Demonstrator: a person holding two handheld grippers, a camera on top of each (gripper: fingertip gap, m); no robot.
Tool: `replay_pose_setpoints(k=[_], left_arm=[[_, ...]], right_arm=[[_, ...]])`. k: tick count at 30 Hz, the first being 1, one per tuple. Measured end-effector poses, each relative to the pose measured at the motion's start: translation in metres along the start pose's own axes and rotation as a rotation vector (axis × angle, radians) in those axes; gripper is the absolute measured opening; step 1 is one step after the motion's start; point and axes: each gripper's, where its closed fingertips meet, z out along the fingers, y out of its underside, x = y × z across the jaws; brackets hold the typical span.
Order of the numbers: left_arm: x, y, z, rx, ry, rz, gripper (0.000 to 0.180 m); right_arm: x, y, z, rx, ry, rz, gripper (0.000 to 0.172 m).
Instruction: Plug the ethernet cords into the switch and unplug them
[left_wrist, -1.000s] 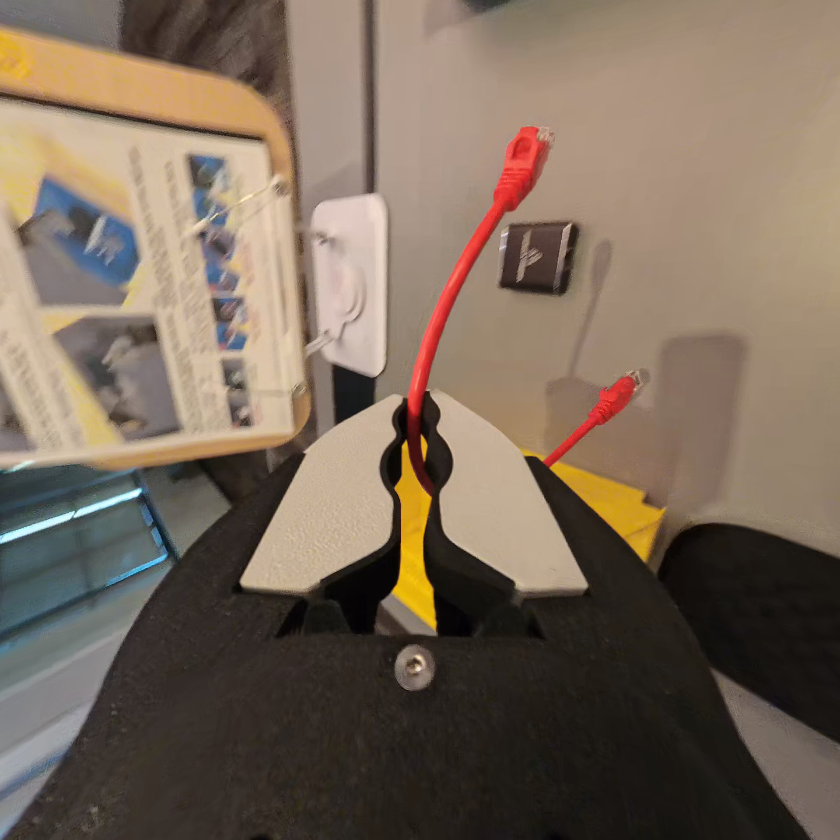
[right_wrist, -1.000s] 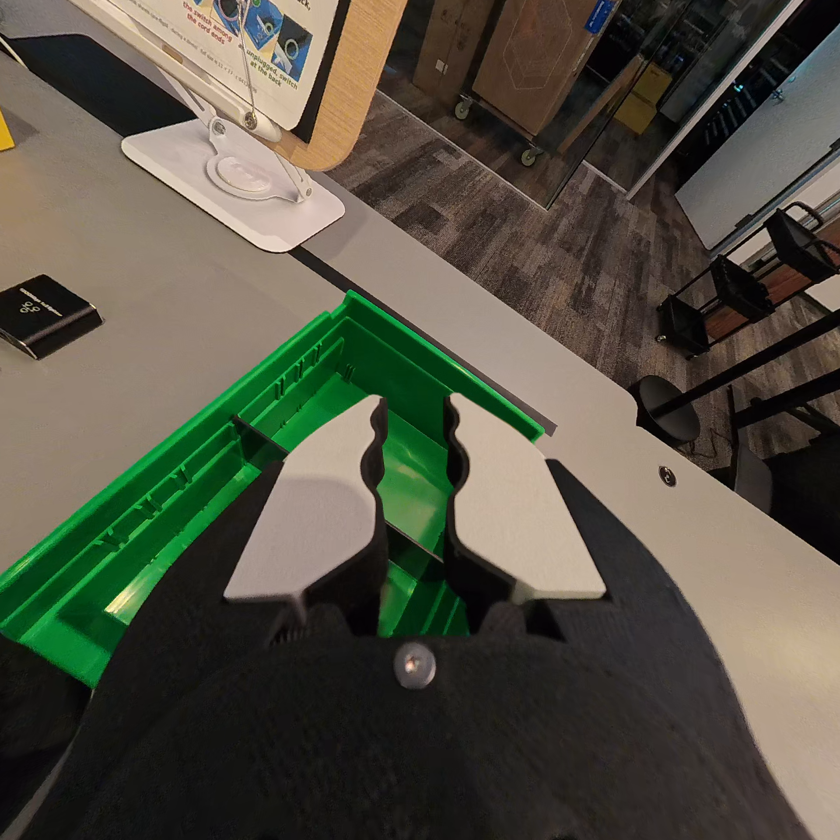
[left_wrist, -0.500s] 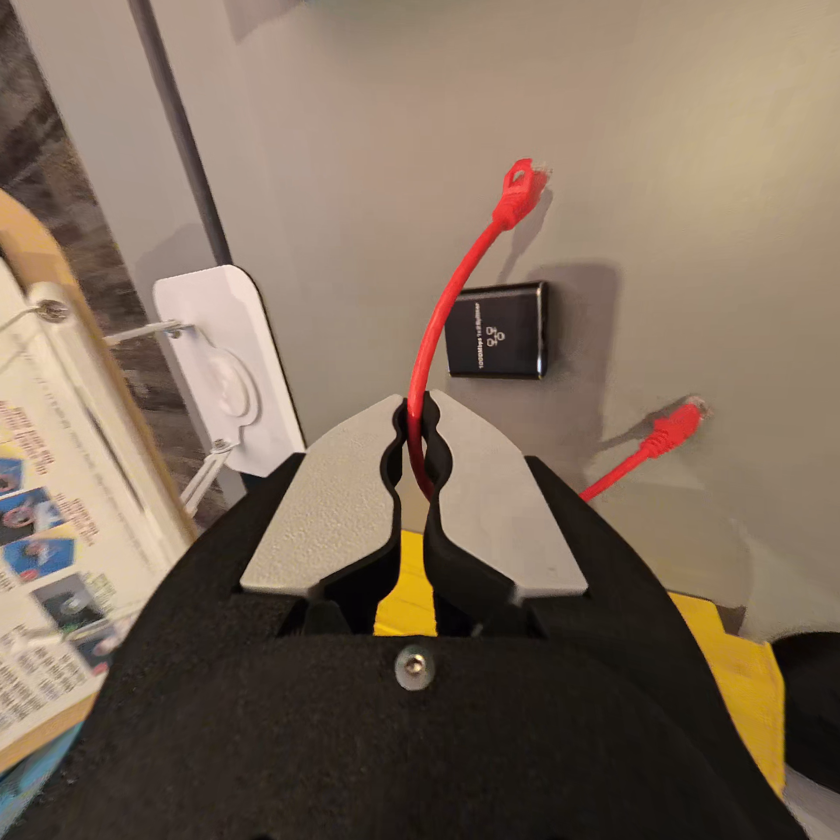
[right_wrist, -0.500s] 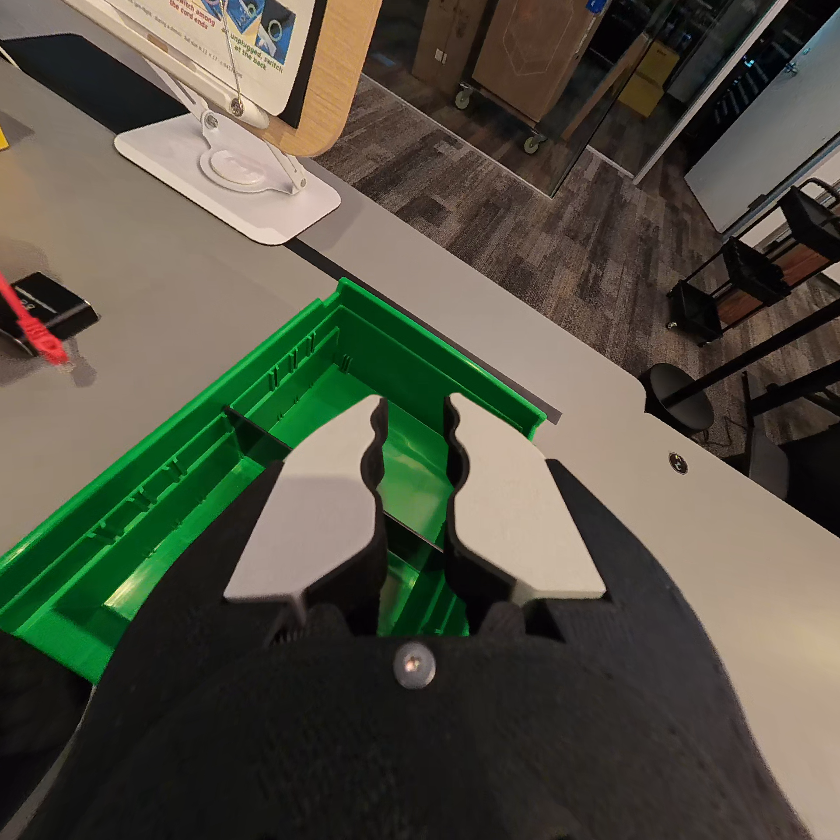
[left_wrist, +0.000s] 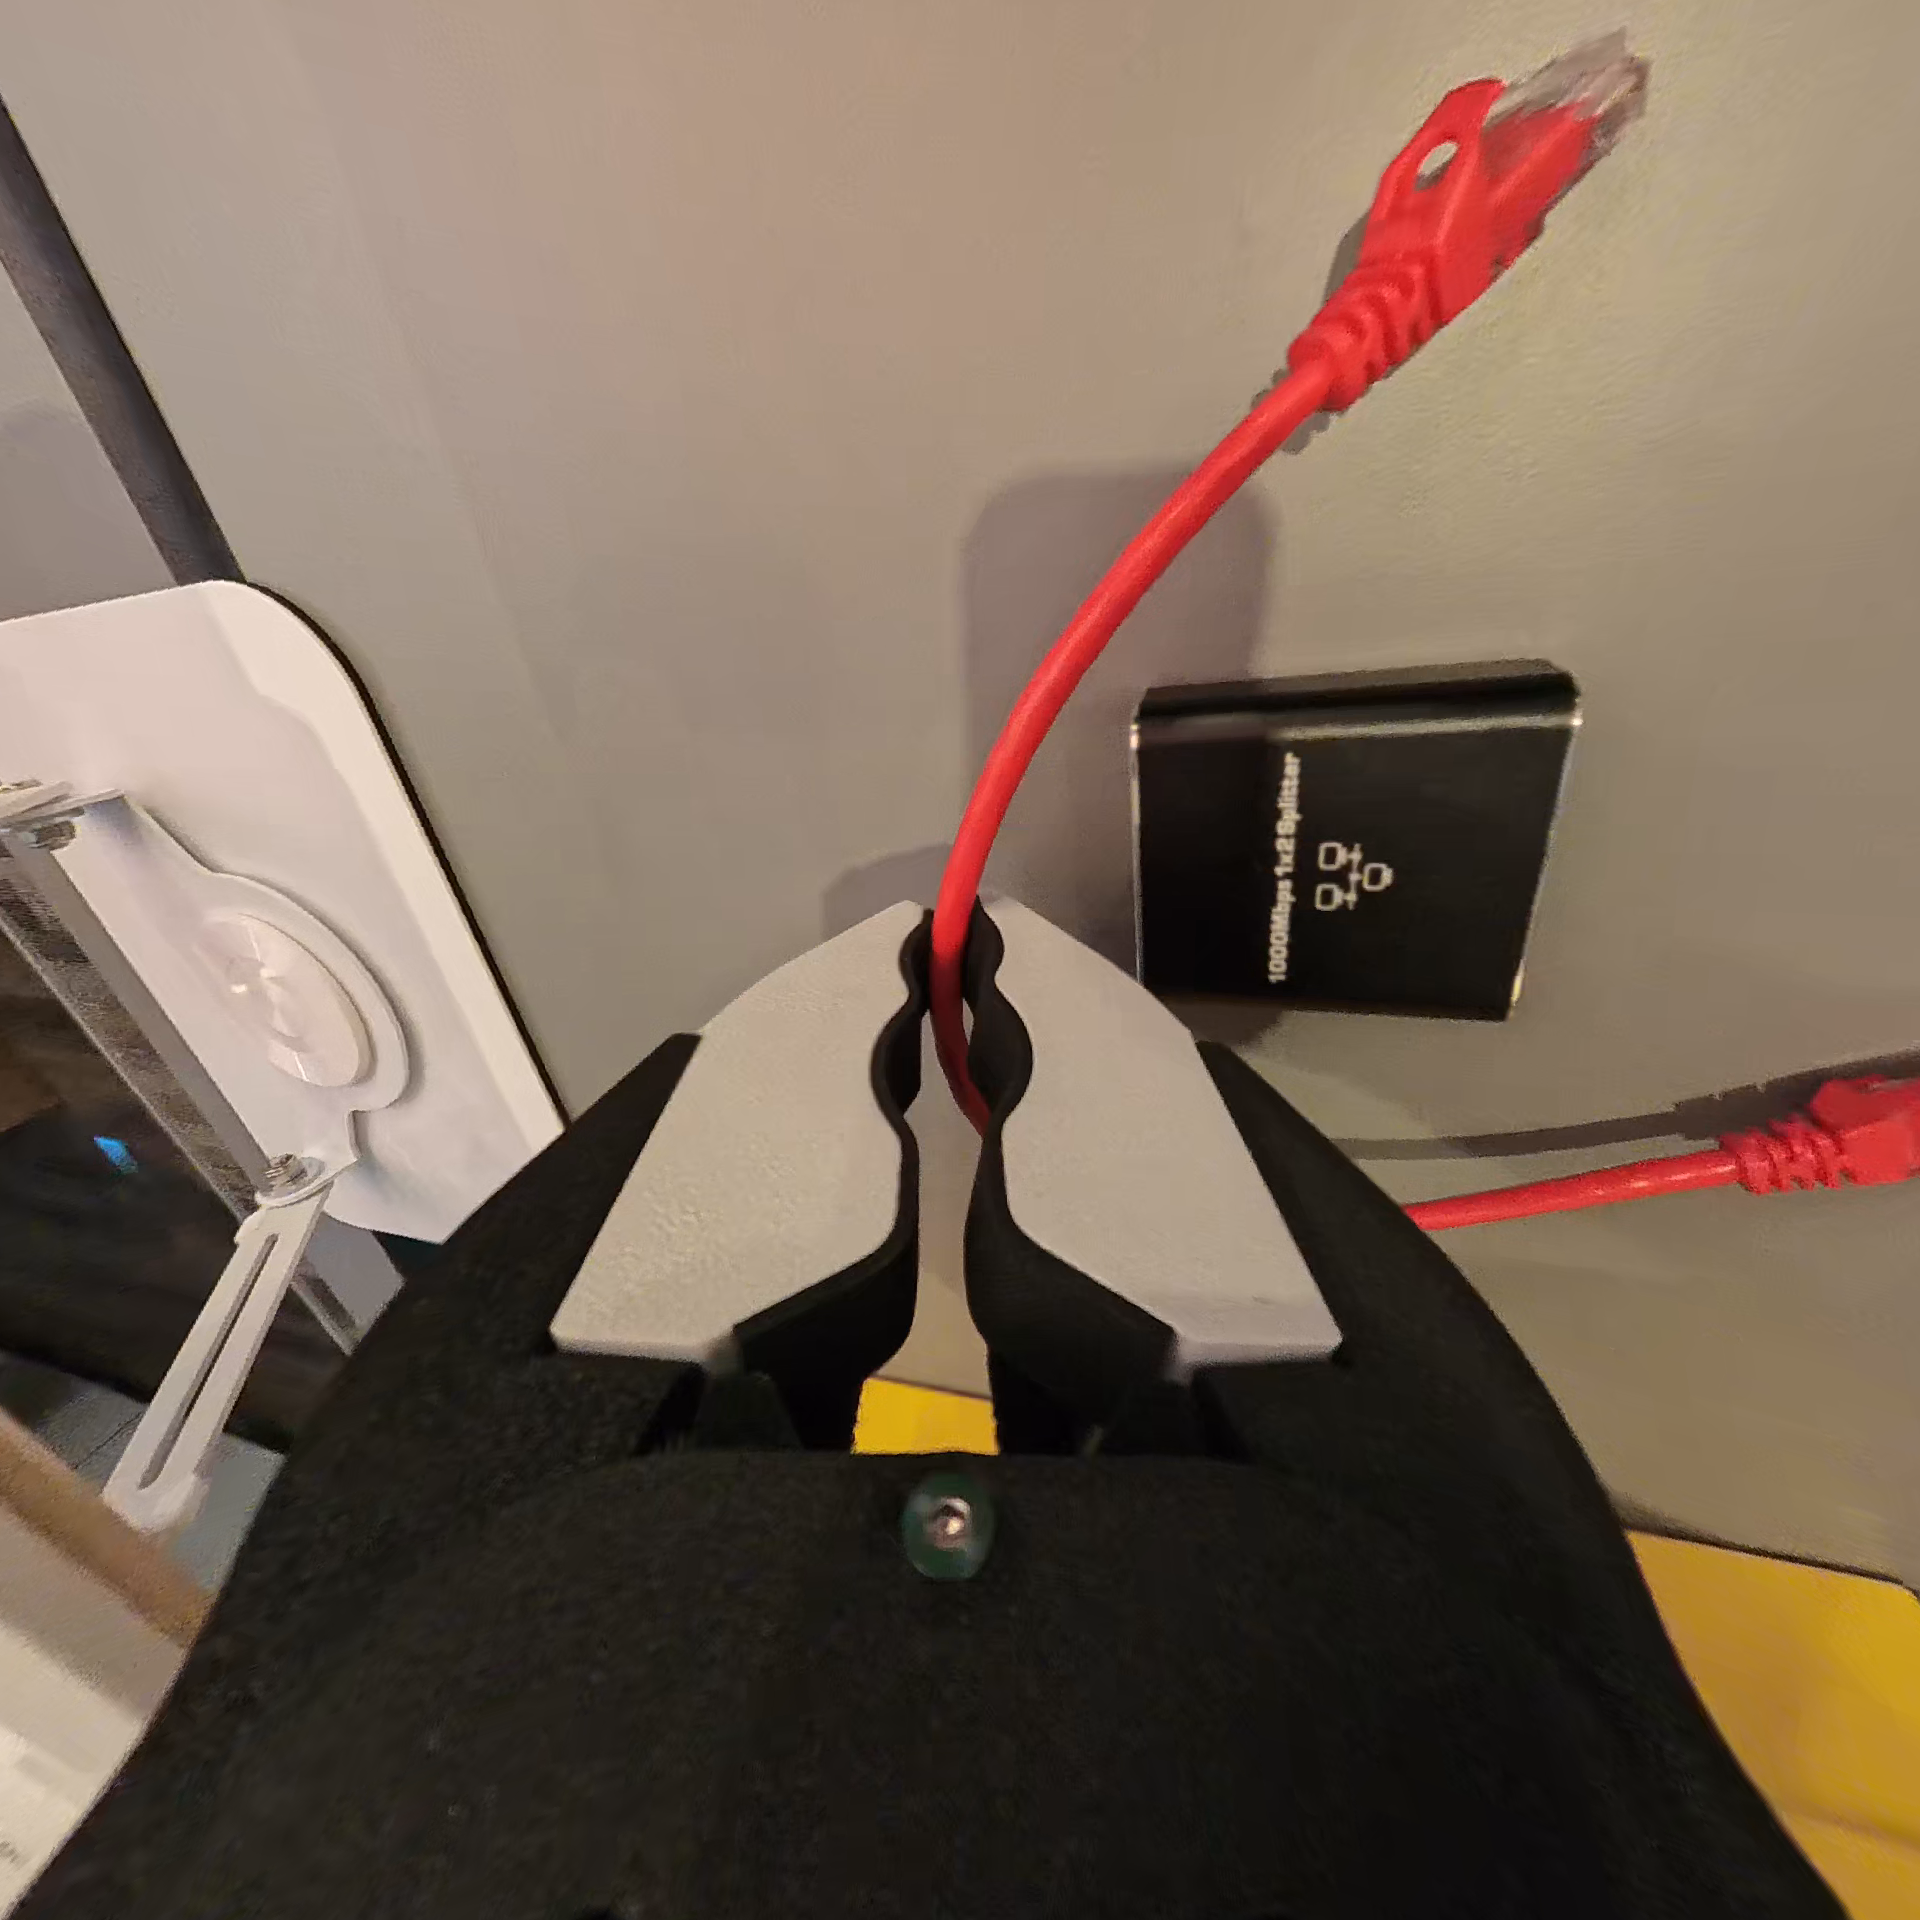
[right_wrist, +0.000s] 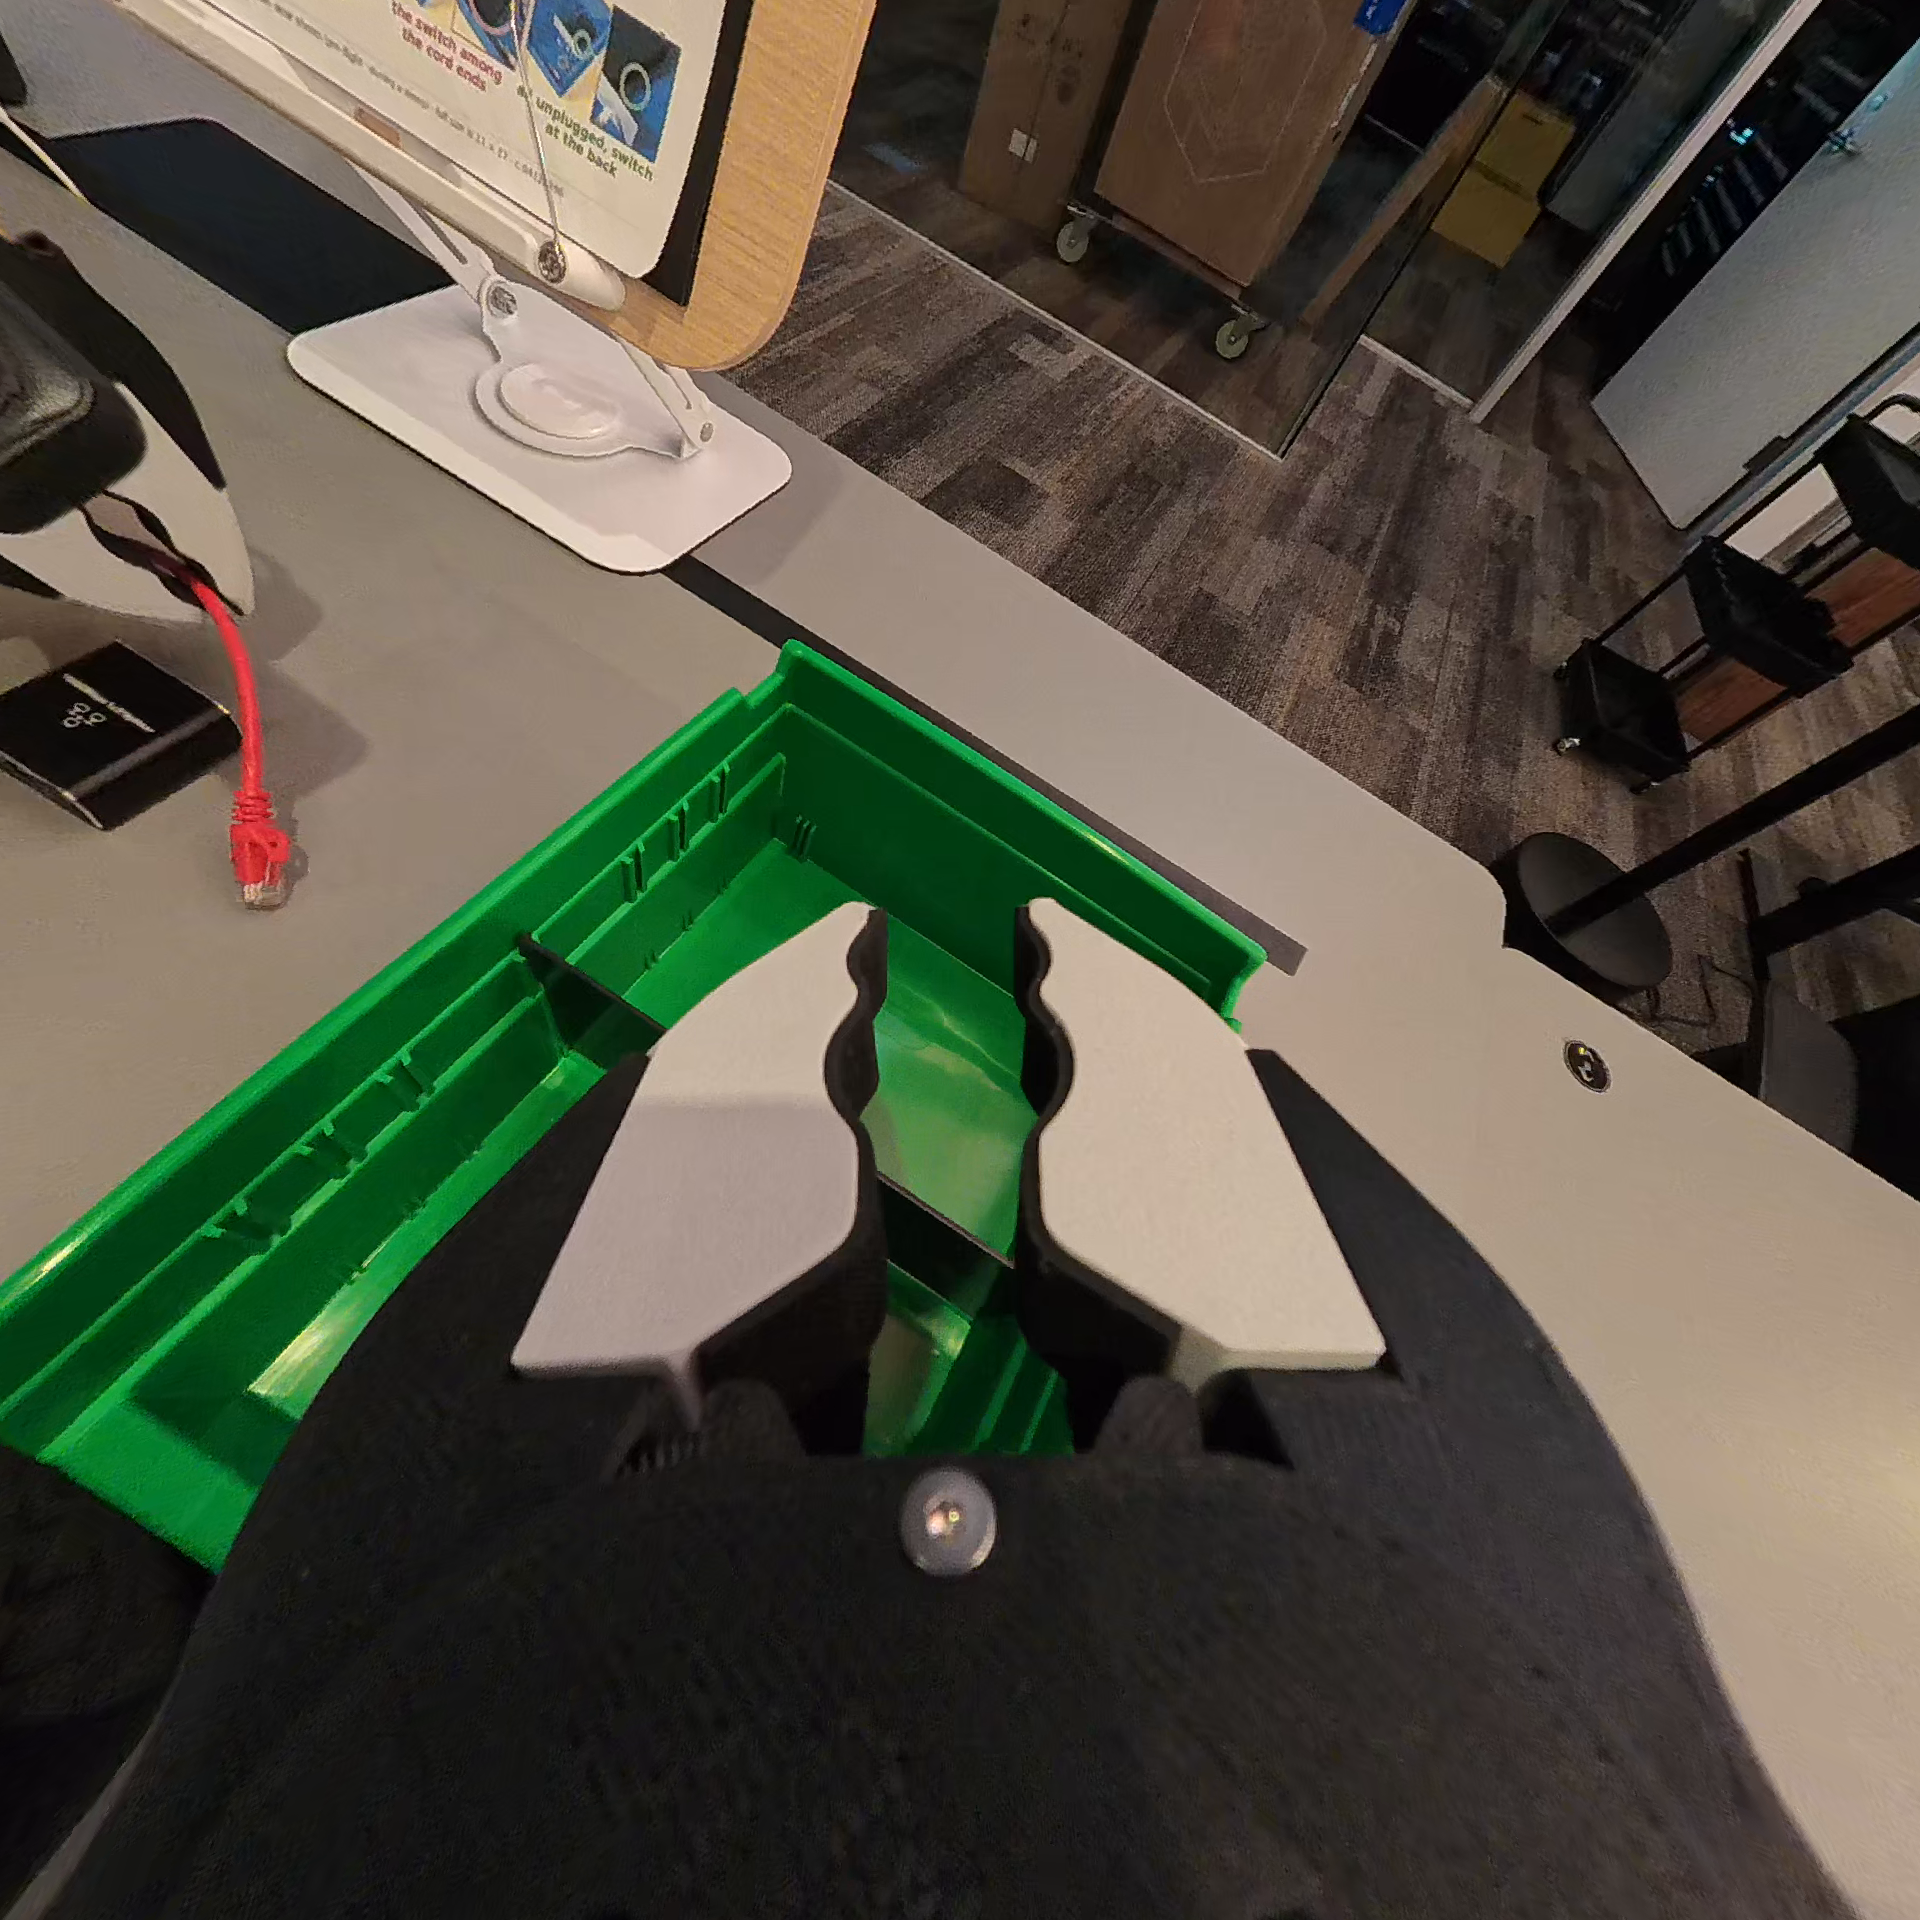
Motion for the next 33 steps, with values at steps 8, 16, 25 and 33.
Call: replay_pose_setpoints(k=[8,16,25,33], left_arm=[[-0.005,-0.008,0.019,-0.011,0.019,-0.043,0.02],[-0.027,-0.009,-0.025,0.071,-0.091,-0.101,0.026],[0.014,0.069,-0.171,0.35,-0.283,-0.322,0.027],[0.142,0.161,-0.166,0.353,0.028,-0.553,0.024]], right_arm=[[-0.003,0.002,0.003,-0.009,-0.019,0.002,0.024],[-0.003,0.006,0.003,-0.019,-0.033,0.009,0.024],[-0.004,0.004,0.004,-0.008,-0.042,0.01,0.024],[-0.012,-0.002,0.006,-0.02,-0.043,-0.021,0.024]])
